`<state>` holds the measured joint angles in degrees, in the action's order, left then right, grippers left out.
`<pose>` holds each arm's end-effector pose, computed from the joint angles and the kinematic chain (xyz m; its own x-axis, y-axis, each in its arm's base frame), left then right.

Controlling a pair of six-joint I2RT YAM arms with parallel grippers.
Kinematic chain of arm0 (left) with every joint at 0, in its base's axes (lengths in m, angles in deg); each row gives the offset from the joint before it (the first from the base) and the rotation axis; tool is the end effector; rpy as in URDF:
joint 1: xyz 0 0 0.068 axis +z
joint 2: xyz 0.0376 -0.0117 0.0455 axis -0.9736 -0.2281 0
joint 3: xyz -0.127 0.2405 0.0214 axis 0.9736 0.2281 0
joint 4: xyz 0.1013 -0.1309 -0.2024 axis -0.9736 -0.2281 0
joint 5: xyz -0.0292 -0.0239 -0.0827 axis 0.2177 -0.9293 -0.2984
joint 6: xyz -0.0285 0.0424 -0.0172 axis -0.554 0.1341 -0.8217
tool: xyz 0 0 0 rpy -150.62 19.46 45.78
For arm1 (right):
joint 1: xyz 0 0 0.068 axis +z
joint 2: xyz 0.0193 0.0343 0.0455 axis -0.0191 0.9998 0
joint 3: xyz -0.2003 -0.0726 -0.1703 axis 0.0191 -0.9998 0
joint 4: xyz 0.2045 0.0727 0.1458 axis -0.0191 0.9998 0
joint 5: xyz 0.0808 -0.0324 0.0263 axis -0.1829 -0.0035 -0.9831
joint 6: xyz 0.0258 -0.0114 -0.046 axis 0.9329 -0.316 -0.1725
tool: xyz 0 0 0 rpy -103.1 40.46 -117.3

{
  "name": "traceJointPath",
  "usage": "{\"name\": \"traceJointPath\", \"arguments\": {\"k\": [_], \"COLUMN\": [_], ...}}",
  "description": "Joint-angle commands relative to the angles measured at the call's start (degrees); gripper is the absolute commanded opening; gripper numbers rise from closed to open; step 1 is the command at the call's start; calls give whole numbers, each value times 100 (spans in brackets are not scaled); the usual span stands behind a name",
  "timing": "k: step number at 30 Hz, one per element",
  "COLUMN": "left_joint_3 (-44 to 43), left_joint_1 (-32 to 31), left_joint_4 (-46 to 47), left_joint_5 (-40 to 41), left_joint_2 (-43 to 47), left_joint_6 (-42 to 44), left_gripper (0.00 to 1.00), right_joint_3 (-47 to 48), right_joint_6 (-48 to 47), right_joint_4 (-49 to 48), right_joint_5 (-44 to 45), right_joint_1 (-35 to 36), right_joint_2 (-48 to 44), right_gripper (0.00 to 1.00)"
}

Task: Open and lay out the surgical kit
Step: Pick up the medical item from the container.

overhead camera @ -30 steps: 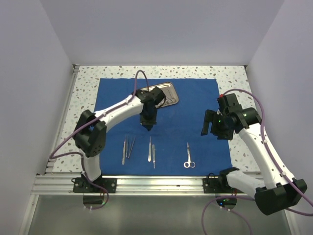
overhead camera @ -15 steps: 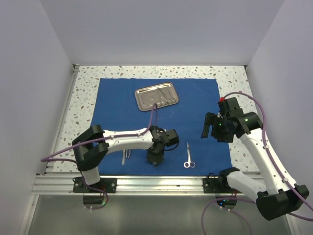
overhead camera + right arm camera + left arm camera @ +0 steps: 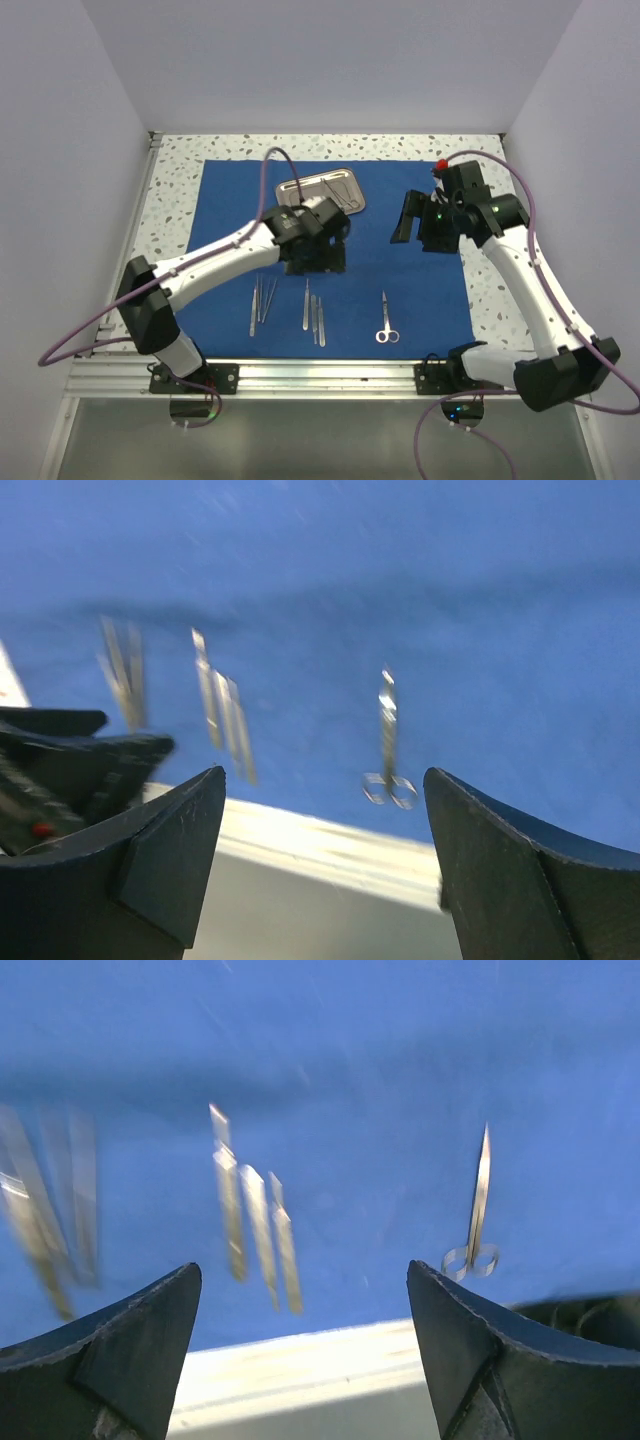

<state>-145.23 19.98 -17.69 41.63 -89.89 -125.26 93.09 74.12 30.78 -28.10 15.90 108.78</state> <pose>0.1867 -0.2731 0.2833 -0.9378 -0.0852 -0.3365 -0.0178 0.9800 -0.1984 0.2095 0.0696 0.3523 -0.8796 0.2305 -0.4161 0.0662 0.9256 0.3728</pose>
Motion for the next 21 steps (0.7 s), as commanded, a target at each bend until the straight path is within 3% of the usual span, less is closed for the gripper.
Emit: {"name": "traceJointPath", "arguments": {"k": [1,7,16,21], "left_joint_3": [-275,39,770,779], "left_joint_1": [699,1604,1878,1922], "left_joint_4": [-209,-342,177,107], "left_joint_5": [249,223,-340,-332], "left_joint_2": [620,1121,1500,1570], "left_joint_6": [967,1705,2330,2427], "left_gripper": [87,86,84,84], "right_joint_3": [560,2436,6058,6722], "right_joint_6": [21,-339,-919,-1113], "right_joint_4": [-872,-839,391,612], "right_joint_5": [-510,-345,851,1290], "right_joint_1": [32,172,576,849], "right_joint_2": [556,2785,5792,6586], "right_gripper": [85,83,81,79]}}
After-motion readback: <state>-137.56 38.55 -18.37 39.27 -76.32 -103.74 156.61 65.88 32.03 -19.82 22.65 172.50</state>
